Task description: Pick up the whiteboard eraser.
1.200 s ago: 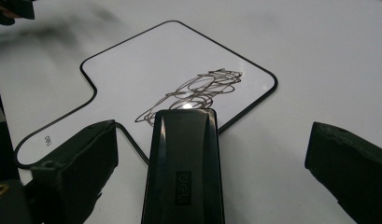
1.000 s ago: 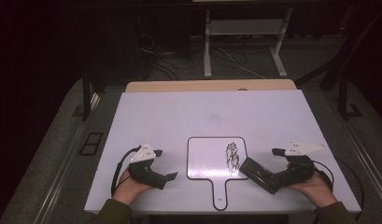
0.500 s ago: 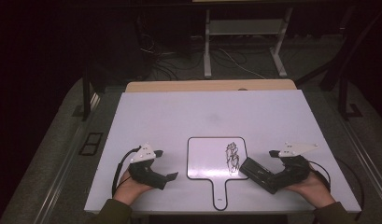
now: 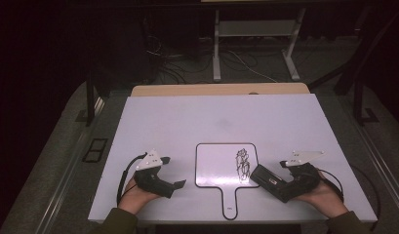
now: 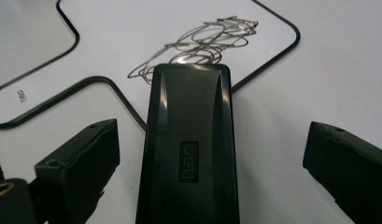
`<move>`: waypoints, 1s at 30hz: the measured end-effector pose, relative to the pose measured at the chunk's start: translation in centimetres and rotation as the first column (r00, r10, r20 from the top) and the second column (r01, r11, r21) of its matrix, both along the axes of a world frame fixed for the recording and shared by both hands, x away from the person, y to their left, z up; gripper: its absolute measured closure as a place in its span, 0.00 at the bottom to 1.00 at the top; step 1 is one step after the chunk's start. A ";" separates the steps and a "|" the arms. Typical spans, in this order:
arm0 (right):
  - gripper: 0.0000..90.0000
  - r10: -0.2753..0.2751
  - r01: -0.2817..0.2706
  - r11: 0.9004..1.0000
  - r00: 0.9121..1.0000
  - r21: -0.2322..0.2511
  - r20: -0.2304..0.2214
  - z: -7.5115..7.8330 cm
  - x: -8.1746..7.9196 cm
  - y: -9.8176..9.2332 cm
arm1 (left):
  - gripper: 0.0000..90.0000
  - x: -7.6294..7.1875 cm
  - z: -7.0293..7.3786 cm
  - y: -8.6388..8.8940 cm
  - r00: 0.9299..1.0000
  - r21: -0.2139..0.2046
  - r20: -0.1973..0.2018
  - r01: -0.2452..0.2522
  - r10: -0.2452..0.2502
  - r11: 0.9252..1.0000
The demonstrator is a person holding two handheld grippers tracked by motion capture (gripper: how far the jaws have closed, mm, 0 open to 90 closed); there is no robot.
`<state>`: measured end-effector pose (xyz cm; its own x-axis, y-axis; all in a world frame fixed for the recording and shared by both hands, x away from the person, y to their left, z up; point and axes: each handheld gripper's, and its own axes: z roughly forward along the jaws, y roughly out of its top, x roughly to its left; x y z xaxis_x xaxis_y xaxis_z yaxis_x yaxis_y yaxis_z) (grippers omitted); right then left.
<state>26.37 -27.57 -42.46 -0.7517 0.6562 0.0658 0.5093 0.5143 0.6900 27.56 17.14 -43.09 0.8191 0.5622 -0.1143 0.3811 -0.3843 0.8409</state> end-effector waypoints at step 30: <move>0.24 0.027 -0.036 0.993 0.997 -0.114 -0.074 -1.2 -0.3 1.5 | 0.00 -0.1 -0.1 -0.1 1.000 -0.002 -0.005 0.000 0.000 1.000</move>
